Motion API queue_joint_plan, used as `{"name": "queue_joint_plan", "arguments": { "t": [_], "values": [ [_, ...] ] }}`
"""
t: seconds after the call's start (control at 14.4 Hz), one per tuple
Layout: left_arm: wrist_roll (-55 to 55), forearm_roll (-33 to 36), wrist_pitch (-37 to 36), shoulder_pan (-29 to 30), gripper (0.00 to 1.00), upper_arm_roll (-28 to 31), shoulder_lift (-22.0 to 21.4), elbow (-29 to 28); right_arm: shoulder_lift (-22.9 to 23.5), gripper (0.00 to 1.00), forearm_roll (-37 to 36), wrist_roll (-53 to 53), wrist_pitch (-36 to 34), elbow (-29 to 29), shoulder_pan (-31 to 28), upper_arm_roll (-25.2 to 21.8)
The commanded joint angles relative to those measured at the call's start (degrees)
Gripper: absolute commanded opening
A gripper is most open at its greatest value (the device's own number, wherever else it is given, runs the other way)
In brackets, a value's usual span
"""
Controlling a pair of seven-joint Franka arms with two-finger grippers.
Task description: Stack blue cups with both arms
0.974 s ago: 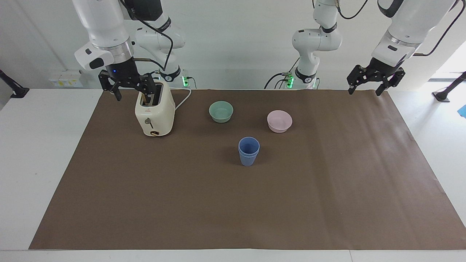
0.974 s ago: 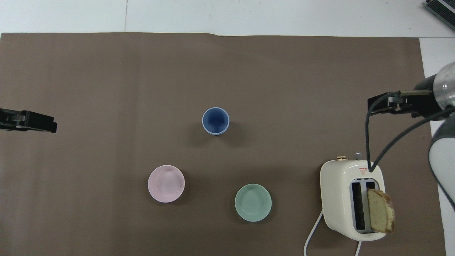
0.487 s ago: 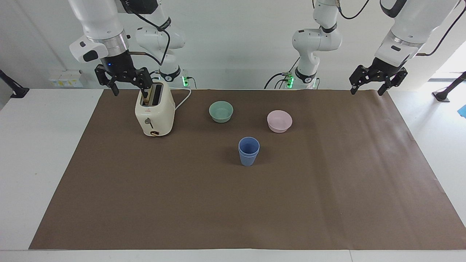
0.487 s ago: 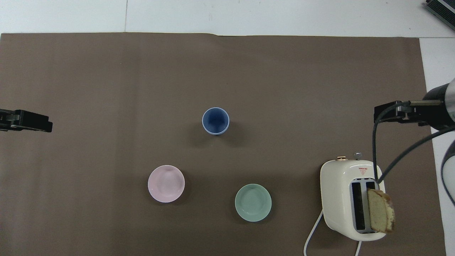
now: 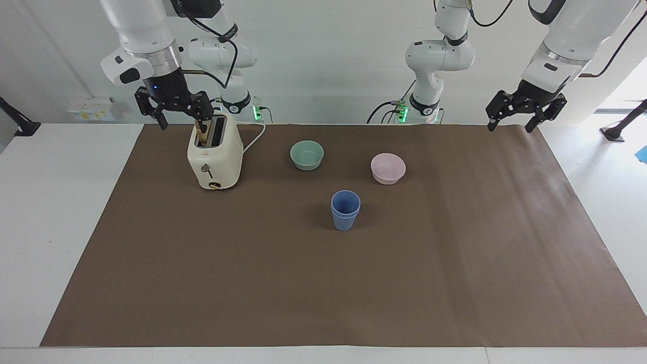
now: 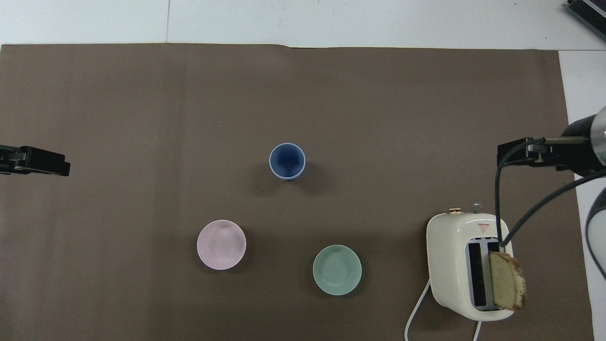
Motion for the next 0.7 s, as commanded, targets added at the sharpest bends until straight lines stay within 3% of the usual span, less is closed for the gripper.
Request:
{"name": "queue_joint_plan", "arguments": {
  "t": [0.0,0.63],
  "values": [
    [0.0,-0.4,0.1,0.7,1.0,-0.3,-0.8,-0.4,-1.1,1.0,1.5,-1.4,0.3,-1.3,-1.1,0.3],
    [0.1,-0.4,0.0,0.8,1.0,-0.3,-0.9,-0.6,-1.1,1.0,1.5,-1.1,0.3,-1.2,-0.7,0.5]
  ]
}}
